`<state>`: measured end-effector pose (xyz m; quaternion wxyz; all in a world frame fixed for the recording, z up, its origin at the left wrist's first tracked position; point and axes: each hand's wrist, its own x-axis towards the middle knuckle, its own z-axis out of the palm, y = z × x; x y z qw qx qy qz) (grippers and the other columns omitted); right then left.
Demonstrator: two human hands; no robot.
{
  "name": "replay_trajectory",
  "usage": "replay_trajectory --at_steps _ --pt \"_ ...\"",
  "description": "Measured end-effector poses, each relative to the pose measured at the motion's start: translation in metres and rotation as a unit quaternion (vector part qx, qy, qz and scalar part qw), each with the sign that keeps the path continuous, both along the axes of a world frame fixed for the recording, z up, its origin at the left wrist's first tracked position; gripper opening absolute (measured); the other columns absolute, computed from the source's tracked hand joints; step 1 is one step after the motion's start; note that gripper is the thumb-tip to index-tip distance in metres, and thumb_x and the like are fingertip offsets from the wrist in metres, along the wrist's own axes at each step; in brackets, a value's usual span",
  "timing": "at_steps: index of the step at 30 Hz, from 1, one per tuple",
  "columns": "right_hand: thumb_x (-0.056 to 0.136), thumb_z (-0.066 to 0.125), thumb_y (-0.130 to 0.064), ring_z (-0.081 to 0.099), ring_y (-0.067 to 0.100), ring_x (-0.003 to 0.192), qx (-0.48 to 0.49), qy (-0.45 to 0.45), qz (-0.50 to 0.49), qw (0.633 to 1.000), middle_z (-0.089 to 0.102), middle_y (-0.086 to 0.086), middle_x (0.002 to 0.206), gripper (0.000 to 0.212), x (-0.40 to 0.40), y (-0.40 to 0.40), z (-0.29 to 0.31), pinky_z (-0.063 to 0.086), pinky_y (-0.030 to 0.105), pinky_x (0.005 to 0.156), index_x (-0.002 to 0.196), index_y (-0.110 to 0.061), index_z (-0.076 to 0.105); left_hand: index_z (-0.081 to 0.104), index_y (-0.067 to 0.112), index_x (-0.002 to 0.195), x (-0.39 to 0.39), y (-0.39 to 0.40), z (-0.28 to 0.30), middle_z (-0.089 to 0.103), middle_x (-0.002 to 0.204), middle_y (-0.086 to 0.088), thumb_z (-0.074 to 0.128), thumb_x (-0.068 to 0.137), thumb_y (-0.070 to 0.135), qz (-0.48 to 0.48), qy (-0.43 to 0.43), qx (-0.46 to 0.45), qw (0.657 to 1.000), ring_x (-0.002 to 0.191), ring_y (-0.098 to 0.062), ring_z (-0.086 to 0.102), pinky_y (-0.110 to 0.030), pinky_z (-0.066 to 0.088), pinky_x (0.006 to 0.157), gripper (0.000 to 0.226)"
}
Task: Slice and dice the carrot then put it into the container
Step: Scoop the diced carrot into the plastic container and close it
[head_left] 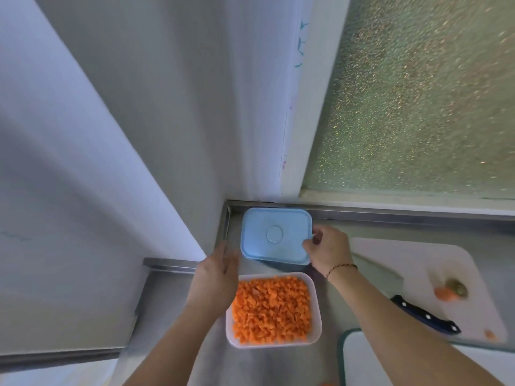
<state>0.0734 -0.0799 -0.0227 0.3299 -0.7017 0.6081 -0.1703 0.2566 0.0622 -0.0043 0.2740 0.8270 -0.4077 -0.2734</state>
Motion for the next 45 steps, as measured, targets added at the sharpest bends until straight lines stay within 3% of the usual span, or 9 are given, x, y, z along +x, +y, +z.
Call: replay_trajectory --at_steps 2,7,11,15,19,25,34,40,45 --pt "0.078 0.065 -0.005 0.050 0.016 0.057 -0.109 -0.011 0.055 0.992 0.055 -0.001 0.064 0.010 -0.016 0.011 0.013 0.042 0.022 0.053 0.086 -0.010 0.065 0.053 0.021 0.112 -0.006 -0.004 0.015 0.070 0.090 -0.007 0.033 0.109 0.043 0.104 0.152 -0.044 0.982 0.081 -0.026 0.067 -0.045 0.056 0.083 0.031" --pt "0.081 0.050 -0.015 0.061 0.017 0.072 -0.344 -0.028 0.197 0.918 0.053 0.000 0.102 0.016 -0.056 0.048 0.020 0.058 0.024 0.061 0.097 -0.014 0.055 0.065 0.002 0.114 -0.007 0.006 0.044 0.074 0.102 -0.019 0.035 0.109 0.042 0.228 0.548 -0.059 0.802 0.092 -0.033 0.069 -0.042 0.053 0.083 0.050" --pt "0.092 0.044 -0.014 0.059 0.007 0.104 -0.333 -0.091 0.190 0.919 0.063 0.002 0.115 0.027 -0.074 0.085 0.009 0.046 0.012 0.094 0.106 -0.011 0.067 0.073 0.019 0.111 -0.015 0.031 0.038 0.078 0.104 -0.006 0.047 0.100 -0.003 0.169 0.416 -0.111 0.886 0.090 -0.022 0.073 -0.039 0.056 0.083 0.036" --pt "0.093 0.051 -0.022 0.059 0.009 0.122 -0.157 -0.229 0.119 0.953 0.063 -0.002 0.130 0.032 -0.077 0.129 -0.009 0.046 0.021 0.102 0.119 -0.013 0.068 0.062 0.039 0.124 -0.037 0.054 0.006 0.072 0.117 0.012 0.051 0.101 0.000 0.175 0.225 -0.147 0.947 0.101 0.002 0.066 -0.022 0.051 0.088 0.047" --pt "0.084 0.063 -0.019 0.055 0.002 0.124 -0.137 -0.196 0.046 0.970 0.053 -0.023 0.138 0.054 -0.068 0.158 -0.027 0.042 0.018 0.104 0.130 -0.046 0.053 0.044 0.043 0.137 -0.061 0.070 -0.029 0.052 0.140 0.007 0.049 0.103 0.004 0.152 0.114 -0.165 0.968 0.126 0.004 0.048 -0.012 0.034 0.107 0.053" --pt "0.084 0.066 0.004 0.057 0.000 0.120 -0.105 -0.179 -0.003 0.978 0.049 -0.034 0.136 0.077 -0.062 0.163 -0.033 0.040 0.012 0.102 0.128 -0.057 0.050 0.044 0.033 0.149 -0.068 0.069 -0.046 0.053 0.146 0.010 0.043 0.106 0.009 0.172 0.142 -0.143 0.964 0.135 -0.010 0.049 -0.040 0.038 0.117 0.049" --pt "0.089 0.057 0.008 0.061 -0.009 0.107 0.003 -0.257 -0.104 0.961 0.067 0.001 0.123 0.050 -0.051 0.164 -0.034 0.044 0.004 0.090 0.115 -0.034 0.061 0.043 0.020 0.150 -0.072 0.068 -0.044 0.057 0.136 0.011 0.042 0.108 0.018 0.219 0.182 -0.149 0.947 0.110 0.019 0.052 0.004 0.033 0.086 0.042" --pt "0.080 0.052 0.013 0.062 -0.009 0.092 0.046 -0.199 -0.118 0.972 0.068 -0.014 0.102 0.049 -0.044 0.149 -0.016 0.053 0.017 0.082 0.103 -0.029 0.062 0.057 0.028 0.134 -0.066 0.063 -0.037 0.064 0.124 0.012 0.046 0.105 0.014 0.241 0.226 -0.120 0.936 0.113 -0.005 0.060 -0.017 0.042 0.087 0.034" --pt "0.092 0.061 -0.026 0.059 0.013 0.074 0.086 -0.083 -0.082 0.989 0.063 -0.003 0.077 0.009 -0.031 0.099 -0.007 0.033 0.012 0.058 0.094 -0.017 0.059 0.071 0.026 0.099 -0.039 0.045 -0.031 0.071 0.097 0.005 0.052 0.103 0.031 0.251 0.249 -0.077 0.932 0.093 -0.016 0.064 -0.037 0.050 0.086 0.020"
